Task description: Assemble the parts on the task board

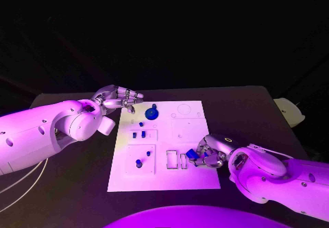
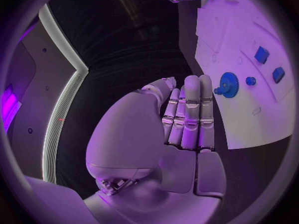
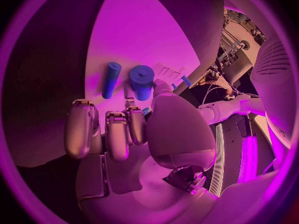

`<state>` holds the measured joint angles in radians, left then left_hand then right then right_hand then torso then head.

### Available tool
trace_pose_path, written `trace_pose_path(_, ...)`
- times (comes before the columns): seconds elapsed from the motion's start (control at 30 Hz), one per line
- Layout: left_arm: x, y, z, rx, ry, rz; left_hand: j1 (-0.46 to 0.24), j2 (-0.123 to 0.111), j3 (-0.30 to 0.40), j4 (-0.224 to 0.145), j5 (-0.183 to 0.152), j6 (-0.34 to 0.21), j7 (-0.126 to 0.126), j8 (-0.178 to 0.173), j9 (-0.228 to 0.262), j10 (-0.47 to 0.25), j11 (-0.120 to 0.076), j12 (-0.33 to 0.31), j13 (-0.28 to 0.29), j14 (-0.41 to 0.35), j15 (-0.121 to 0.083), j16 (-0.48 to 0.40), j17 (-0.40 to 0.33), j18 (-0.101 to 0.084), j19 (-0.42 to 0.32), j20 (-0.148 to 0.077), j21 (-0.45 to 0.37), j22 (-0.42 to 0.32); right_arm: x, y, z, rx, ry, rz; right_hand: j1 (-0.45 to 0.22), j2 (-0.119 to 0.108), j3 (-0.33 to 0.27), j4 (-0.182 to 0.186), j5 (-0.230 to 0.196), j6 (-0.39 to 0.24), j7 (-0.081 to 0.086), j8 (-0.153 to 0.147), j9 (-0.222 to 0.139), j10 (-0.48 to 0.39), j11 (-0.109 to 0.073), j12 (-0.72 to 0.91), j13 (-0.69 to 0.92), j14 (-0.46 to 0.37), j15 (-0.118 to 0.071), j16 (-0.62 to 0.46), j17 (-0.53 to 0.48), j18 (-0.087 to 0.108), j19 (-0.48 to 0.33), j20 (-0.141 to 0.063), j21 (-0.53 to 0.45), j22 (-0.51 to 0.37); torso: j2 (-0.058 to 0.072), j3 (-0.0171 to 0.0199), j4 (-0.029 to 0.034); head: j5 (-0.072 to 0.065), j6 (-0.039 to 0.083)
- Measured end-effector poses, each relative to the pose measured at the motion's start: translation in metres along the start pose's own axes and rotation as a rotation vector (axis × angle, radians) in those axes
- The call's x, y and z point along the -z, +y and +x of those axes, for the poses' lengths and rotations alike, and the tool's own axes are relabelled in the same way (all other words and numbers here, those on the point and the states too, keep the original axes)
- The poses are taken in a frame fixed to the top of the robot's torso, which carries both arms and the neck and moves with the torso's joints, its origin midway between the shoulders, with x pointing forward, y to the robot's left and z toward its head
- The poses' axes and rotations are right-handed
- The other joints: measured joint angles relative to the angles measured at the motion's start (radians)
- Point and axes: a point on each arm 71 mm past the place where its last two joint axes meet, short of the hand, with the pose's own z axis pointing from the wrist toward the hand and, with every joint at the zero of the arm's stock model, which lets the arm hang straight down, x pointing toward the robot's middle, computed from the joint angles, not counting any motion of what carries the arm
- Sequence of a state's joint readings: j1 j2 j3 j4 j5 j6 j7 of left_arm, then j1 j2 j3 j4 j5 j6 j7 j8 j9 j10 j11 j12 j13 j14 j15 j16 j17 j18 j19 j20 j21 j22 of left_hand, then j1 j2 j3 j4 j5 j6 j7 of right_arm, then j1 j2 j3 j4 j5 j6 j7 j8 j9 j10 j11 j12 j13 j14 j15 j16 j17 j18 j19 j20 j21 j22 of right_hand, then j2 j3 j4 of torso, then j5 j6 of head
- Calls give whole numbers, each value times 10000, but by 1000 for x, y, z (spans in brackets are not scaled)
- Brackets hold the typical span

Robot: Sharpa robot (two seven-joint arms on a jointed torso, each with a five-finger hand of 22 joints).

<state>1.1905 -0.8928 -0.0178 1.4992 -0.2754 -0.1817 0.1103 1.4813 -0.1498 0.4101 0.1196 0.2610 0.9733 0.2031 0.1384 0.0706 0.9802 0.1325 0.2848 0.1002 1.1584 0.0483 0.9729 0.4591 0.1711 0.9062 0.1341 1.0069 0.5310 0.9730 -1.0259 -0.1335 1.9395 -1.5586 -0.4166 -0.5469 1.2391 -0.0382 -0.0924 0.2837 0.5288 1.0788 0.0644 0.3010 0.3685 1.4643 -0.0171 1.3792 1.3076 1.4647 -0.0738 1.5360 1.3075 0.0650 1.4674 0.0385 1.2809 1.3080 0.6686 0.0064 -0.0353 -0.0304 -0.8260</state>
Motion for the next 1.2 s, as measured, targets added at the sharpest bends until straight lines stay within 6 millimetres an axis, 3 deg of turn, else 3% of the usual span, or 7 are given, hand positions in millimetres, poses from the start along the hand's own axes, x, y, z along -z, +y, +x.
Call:
trace_pose_path(0.4,-1,0,1,9,16,-11,0,0,0,0,0,0,0,40,-1,-36,36,0,-1,0,0,0,1,-1,0,0,0,1,7,21,-20,-918,-930,-429,159,-3,45,23,562,-6,6,17,1,18,-16,176,0,2,-70,40,-1,-43,-26,-48,259,-1,-7,-5,2,-5,81)
trace_pose_path(0.57,-1,0,1,14,32,-18,0,0,0,0,0,0,0,40,-1,-36,36,0,-1,0,0,0,1,-1,0,0,0,1,4,34,-17,-1261,-864,-672,141,15,32,36,579,-7,7,22,0,18,-16,176,-1,2,-70,40,-1,-43,9,-83,259,-2,5,-6,7,17,88)
trace_pose_path(0.77,-1,0,3,21,69,-20,0,0,0,0,0,0,0,40,-2,-36,36,0,-2,0,0,0,2,0,0,0,0,1,-6,44,-10,-1465,-516,-751,-112,267,-62,91,580,15,28,28,1,16,-19,176,-1,2,-69,40,-1,-42,9,-83,259,-3,10,-16,14,48,75)
trace_pose_path(0.93,-1,-1,4,27,100,-15,0,0,0,0,0,0,0,40,-2,-35,36,53,-2,0,0,0,-8,0,0,0,0,-10,-11,50,1,-1476,39,-766,-390,540,-197,89,417,84,97,51,6,16,-126,117,-2,30,-114,40,-1,-43,-27,-119,258,-3,15,-12,12,100,58)
trace_pose_path(1.2,-1,-1,5,31,116,-12,0,0,0,0,0,0,0,40,-3,-35,36,53,-2,0,0,0,-8,-1,0,0,0,-9,-15,54,11,-1338,714,-713,-564,550,-236,74,417,119,133,267,27,47,-157,117,-2,2,-141,40,-2,-42,7,-153,258,-4,15,0,-4,173,40)
